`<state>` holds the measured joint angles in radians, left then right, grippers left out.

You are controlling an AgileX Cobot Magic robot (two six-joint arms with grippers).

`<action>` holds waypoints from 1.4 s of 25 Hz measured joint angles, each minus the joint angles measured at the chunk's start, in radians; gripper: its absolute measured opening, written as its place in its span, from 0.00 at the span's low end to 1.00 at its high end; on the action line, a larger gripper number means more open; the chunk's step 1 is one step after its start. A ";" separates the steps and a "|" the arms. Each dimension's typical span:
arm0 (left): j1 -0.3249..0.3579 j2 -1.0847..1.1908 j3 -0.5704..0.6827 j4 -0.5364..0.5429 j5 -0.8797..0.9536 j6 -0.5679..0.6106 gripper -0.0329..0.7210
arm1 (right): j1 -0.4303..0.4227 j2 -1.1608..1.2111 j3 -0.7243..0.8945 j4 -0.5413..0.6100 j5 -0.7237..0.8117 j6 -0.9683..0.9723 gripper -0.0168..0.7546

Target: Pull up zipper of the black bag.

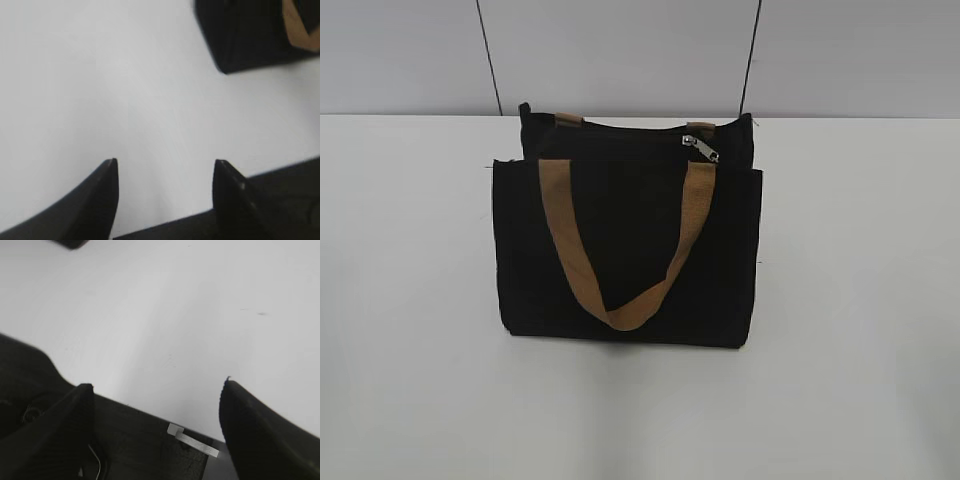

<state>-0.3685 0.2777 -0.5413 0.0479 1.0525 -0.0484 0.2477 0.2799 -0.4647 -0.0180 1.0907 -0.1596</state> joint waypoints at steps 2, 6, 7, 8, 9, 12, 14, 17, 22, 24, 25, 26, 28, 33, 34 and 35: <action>0.123 -0.093 0.000 0.010 0.000 0.000 0.64 | -0.088 -0.057 0.000 0.000 0.000 0.000 0.78; 0.342 -0.228 0.001 0.020 0.001 0.000 0.64 | -0.212 -0.165 0.000 0.000 0.000 0.000 0.78; 0.373 -0.255 0.001 0.020 0.001 0.000 0.64 | -0.228 -0.190 0.000 0.000 0.000 0.000 0.78; 0.388 -0.275 0.001 0.020 0.001 0.000 0.64 | -0.238 -0.213 0.000 0.000 0.000 0.000 0.78; 0.395 -0.282 0.001 0.020 0.002 0.000 0.63 | -0.250 -0.231 0.000 0.000 0.000 0.000 0.78; 0.387 -0.283 0.001 0.020 0.002 0.000 0.63 | -0.273 -0.283 0.001 0.001 0.001 0.000 0.78; 0.376 -0.283 0.003 0.020 0.002 0.000 0.63 | -0.282 -0.287 0.001 0.002 0.002 0.000 0.78; 0.370 -0.283 0.003 0.020 0.002 0.000 0.63 | -0.295 -0.288 0.001 0.004 0.002 0.000 0.78; 0.371 -0.283 0.003 0.020 0.002 0.000 0.63 | -0.296 -0.288 0.001 0.004 0.002 0.000 0.78; 0.374 -0.283 0.003 0.020 0.002 0.000 0.62 | -0.296 -0.288 0.001 0.004 0.002 0.000 0.78; 0.377 -0.283 0.003 0.020 0.002 0.000 0.61 | -0.296 -0.288 0.001 0.004 0.002 0.000 0.78; 0.380 -0.283 0.003 0.020 0.002 0.000 0.61 | -0.296 -0.288 0.001 0.004 0.002 0.000 0.78; 0.383 -0.283 0.003 0.020 0.002 0.000 0.60 | -0.296 -0.288 0.001 0.004 0.002 0.000 0.78; 0.383 -0.283 0.003 0.020 0.002 0.000 0.58 | -0.296 -0.288 0.001 0.004 0.002 0.000 0.78; 0.383 -0.283 0.003 0.020 0.002 0.000 0.58 | -0.296 -0.288 0.001 0.004 0.001 0.000 0.78; 0.383 -0.283 0.003 0.020 0.002 0.000 0.57 | -0.296 -0.288 0.001 0.004 0.001 0.000 0.78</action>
